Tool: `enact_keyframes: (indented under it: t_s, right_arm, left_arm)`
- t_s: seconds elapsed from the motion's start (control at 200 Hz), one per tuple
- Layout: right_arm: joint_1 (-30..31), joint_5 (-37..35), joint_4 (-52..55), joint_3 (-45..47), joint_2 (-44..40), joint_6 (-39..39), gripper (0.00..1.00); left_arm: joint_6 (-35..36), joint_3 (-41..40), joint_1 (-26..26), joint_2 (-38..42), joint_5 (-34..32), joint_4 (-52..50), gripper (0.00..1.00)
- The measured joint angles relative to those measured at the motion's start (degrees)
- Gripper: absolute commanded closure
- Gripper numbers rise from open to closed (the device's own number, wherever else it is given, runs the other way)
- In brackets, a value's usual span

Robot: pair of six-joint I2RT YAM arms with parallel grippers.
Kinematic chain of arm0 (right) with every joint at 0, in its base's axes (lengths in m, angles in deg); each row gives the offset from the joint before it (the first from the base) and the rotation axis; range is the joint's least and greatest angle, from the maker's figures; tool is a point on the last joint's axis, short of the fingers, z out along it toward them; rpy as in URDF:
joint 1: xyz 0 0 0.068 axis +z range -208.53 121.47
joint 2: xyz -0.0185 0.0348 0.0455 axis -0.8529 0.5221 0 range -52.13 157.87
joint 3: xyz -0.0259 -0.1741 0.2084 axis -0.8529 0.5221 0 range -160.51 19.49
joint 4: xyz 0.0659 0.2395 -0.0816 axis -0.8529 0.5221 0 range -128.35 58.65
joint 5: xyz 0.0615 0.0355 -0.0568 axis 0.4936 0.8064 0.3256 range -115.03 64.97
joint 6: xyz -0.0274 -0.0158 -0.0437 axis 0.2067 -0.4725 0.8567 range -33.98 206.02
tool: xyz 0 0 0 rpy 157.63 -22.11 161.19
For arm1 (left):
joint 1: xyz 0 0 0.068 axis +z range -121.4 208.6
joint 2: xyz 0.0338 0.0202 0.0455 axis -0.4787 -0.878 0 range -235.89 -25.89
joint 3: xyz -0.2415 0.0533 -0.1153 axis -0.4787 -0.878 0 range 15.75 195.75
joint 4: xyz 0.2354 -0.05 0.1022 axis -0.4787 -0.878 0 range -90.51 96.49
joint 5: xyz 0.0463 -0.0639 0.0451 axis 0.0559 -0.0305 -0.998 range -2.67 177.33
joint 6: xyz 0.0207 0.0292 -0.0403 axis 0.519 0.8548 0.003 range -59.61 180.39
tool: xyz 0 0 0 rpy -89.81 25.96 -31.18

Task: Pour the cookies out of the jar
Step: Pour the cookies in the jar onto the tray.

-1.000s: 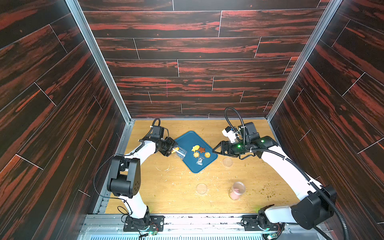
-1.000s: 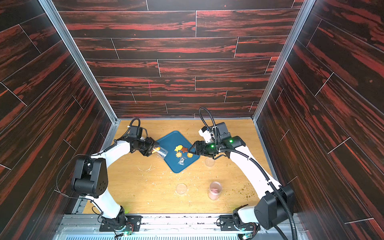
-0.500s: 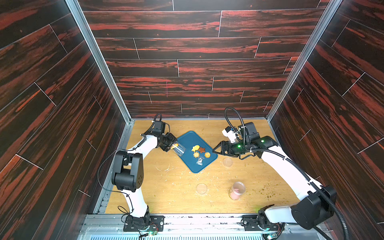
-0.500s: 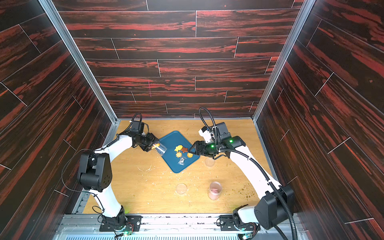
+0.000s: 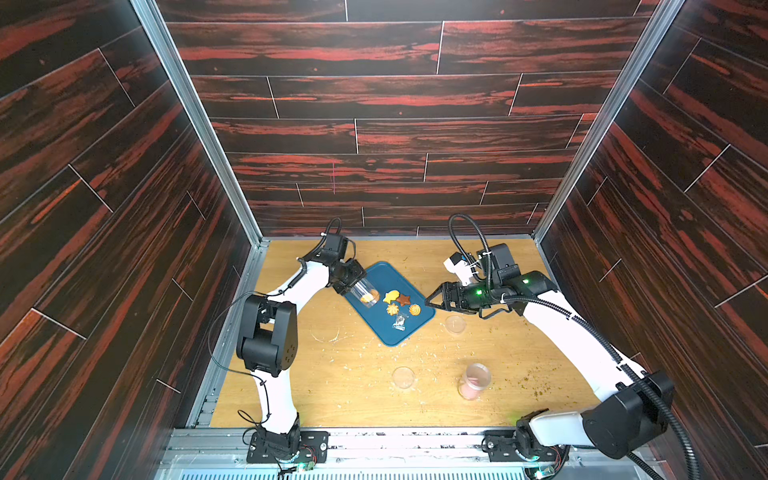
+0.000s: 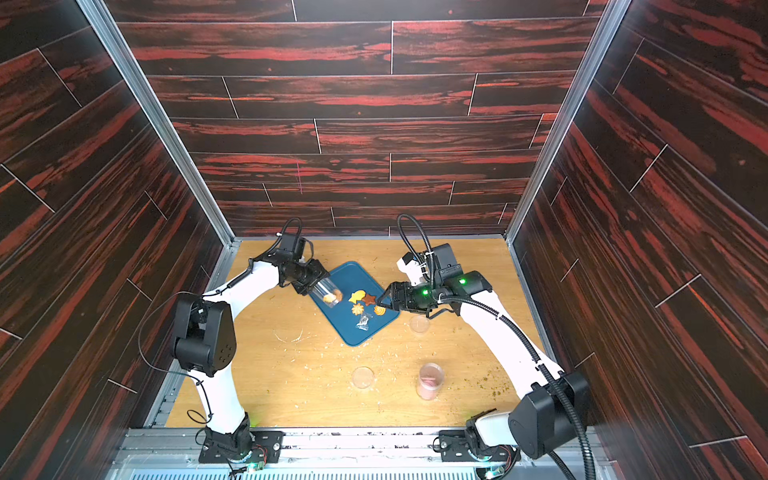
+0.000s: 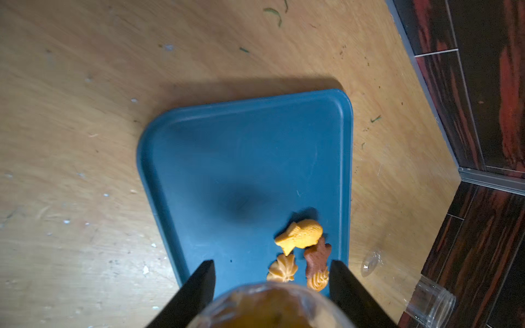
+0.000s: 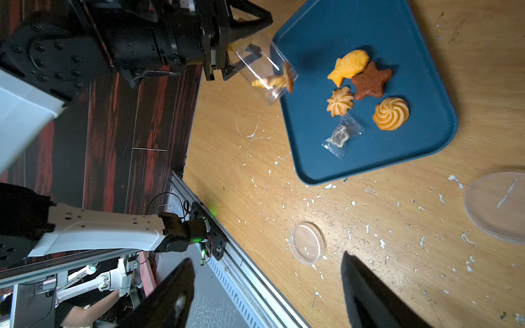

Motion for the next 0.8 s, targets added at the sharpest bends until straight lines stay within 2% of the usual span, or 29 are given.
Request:
enact_keyframes:
  t_s: [0.796]
  right_arm:
    - [0.0,0.0,0.4,0.0,0.0,1.2,0.16]
  left_arm:
    - [-0.9,-0.8,0.0,-1.4,0.0,0.2,0.44]
